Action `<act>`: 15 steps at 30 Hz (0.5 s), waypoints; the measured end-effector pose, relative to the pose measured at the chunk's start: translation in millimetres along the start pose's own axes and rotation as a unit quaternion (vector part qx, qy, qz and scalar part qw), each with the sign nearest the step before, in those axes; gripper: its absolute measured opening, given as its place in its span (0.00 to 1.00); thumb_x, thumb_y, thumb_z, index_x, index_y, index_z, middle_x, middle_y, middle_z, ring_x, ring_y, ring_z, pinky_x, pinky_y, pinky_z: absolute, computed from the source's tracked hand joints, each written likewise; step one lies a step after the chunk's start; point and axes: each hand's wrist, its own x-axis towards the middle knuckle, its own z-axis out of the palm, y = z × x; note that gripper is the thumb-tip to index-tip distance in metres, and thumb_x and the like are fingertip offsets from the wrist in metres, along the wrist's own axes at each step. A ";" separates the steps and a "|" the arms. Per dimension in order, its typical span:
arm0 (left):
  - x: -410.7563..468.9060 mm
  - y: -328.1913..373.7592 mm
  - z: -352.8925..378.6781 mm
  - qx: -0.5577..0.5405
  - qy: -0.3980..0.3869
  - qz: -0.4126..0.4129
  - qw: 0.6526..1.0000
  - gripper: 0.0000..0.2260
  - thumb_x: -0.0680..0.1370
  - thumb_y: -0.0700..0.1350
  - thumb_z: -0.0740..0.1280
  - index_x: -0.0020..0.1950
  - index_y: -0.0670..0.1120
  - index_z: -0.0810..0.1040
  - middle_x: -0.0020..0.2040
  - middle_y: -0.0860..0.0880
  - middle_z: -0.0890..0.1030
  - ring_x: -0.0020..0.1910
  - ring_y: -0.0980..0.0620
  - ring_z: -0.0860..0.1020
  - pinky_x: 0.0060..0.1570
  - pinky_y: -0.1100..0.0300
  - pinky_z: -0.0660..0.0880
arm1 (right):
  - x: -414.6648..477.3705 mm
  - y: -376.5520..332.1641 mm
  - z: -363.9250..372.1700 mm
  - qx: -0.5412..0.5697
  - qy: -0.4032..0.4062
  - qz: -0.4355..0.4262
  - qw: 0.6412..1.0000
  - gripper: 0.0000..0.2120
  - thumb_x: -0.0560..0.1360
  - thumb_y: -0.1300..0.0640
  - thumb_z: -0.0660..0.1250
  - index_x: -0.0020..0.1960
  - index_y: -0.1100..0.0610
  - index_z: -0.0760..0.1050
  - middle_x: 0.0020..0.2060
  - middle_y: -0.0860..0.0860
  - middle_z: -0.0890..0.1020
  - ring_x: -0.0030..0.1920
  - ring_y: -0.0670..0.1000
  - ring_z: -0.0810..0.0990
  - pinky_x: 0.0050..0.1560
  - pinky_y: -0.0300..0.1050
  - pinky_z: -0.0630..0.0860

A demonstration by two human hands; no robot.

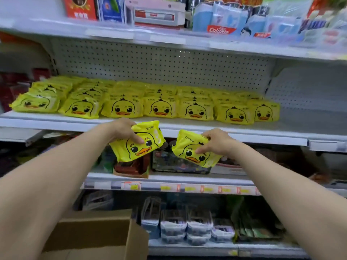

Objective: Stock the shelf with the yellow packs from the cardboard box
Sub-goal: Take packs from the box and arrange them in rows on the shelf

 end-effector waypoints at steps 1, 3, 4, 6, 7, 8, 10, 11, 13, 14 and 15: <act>14.3 10.4 -7.6 0.017 -0.005 0.007 1.000 0.33 0.60 0.47 0.83 0.63 0.43 0.77 0.55 0.42 0.82 0.52 0.40 0.82 0.50 0.42 0.80 | 11.7 -2.5 -11.4 -0.013 0.010 -0.008 1.000 0.43 0.56 0.42 0.83 0.68 0.54 0.76 0.65 0.49 0.78 0.66 0.53 0.76 0.68 0.51 0.71; 41.4 33.0 -20.2 0.034 -0.010 0.021 0.999 0.29 0.63 0.45 0.82 0.61 0.42 0.78 0.51 0.43 0.84 0.47 0.43 0.83 0.47 0.46 0.81 | 35.0 -9.0 -33.2 -0.033 0.023 -0.023 0.999 0.42 0.58 0.45 0.83 0.69 0.55 0.74 0.67 0.49 0.76 0.68 0.53 0.73 0.72 0.54 0.67; 55.1 43.8 -25.0 0.039 -0.014 0.031 0.999 0.25 0.64 0.43 0.81 0.58 0.42 0.79 0.48 0.44 0.84 0.43 0.44 0.84 0.44 0.48 0.82 | 48.0 -10.6 -43.3 -0.042 0.026 -0.025 0.998 0.41 0.59 0.45 0.83 0.68 0.55 0.75 0.67 0.48 0.77 0.67 0.53 0.74 0.72 0.55 0.67; 82.9 61.7 -33.3 0.079 -0.011 0.039 0.996 0.23 0.65 0.46 0.81 0.56 0.42 0.80 0.51 0.44 0.84 0.45 0.46 0.83 0.48 0.50 0.80 | 70.7 -14.5 -62.7 -0.057 0.024 -0.019 0.998 0.37 0.59 0.45 0.83 0.64 0.54 0.77 0.64 0.47 0.78 0.66 0.52 0.74 0.71 0.55 0.68; 96.7 67.9 -36.8 0.123 -0.006 0.036 0.992 0.27 0.64 0.50 0.81 0.59 0.43 0.79 0.58 0.44 0.82 0.53 0.45 0.81 0.54 0.51 0.77 | 80.2 -17.2 -70.4 -0.066 0.023 -0.016 0.997 0.35 0.60 0.44 0.83 0.64 0.53 0.77 0.63 0.48 0.79 0.66 0.53 0.75 0.71 0.55 0.68; 110.8 72.9 -39.8 0.168 -0.002 0.026 0.985 0.35 0.63 0.55 0.81 0.65 0.43 0.76 0.66 0.44 0.77 0.61 0.44 0.76 0.61 0.51 0.73 | 90.3 -19.0 -76.6 -0.074 0.025 -0.013 0.997 0.36 0.61 0.44 0.82 0.65 0.53 0.77 0.64 0.49 0.79 0.67 0.55 0.74 0.70 0.55 0.68; 134.3 82.4 -42.6 0.226 -0.019 0.021 0.974 0.45 0.62 0.60 0.79 0.74 0.46 0.68 0.74 0.45 0.68 0.71 0.42 0.67 0.68 0.49 0.66 | 105.8 -24.3 -86.7 -0.102 0.029 -0.001 0.994 0.41 0.62 0.42 0.81 0.71 0.52 0.72 0.69 0.51 0.75 0.69 0.56 0.72 0.71 0.52 0.68; 144.4 86.4 -43.2 0.247 -0.030 0.040 0.968 0.47 0.61 0.62 0.79 0.75 0.47 0.66 0.74 0.46 0.67 0.72 0.43 0.67 0.67 0.49 0.67 | 112.8 -26.3 -89.6 -0.119 0.028 0.003 0.993 0.41 0.64 0.42 0.80 0.72 0.51 0.70 0.71 0.51 0.73 0.69 0.56 0.72 0.70 0.50 0.68; 158.6 92.7 -41.1 0.293 -0.036 0.080 0.952 0.47 0.60 0.63 0.79 0.74 0.47 0.67 0.71 0.47 0.71 0.68 0.45 0.71 0.63 0.53 0.70 | 126.7 -29.0 -92.3 -0.155 0.010 0.002 0.988 0.38 0.67 0.43 0.78 0.73 0.49 0.69 0.73 0.51 0.69 0.70 0.55 0.70 0.68 0.47 0.67; 163.1 94.6 -40.3 0.308 -0.032 0.089 0.947 0.44 0.62 0.63 0.78 0.73 0.47 0.69 0.68 0.48 0.74 0.65 0.46 0.73 0.59 0.55 0.71 | 132.3 -30.8 -93.7 -0.180 -0.001 0.000 0.984 0.38 0.68 0.43 0.77 0.74 0.50 0.68 0.74 0.51 0.68 0.71 0.55 0.69 0.67 0.46 0.66; 167.5 95.6 -40.0 0.316 -0.029 0.097 0.943 0.41 0.63 0.62 0.78 0.71 0.48 0.71 0.64 0.50 0.76 0.61 0.47 0.74 0.56 0.56 0.72 | 136.9 -32.4 -94.6 -0.197 -0.008 0.003 0.980 0.38 0.69 0.43 0.76 0.75 0.51 0.67 0.74 0.51 0.67 0.71 0.55 0.68 0.68 0.46 0.66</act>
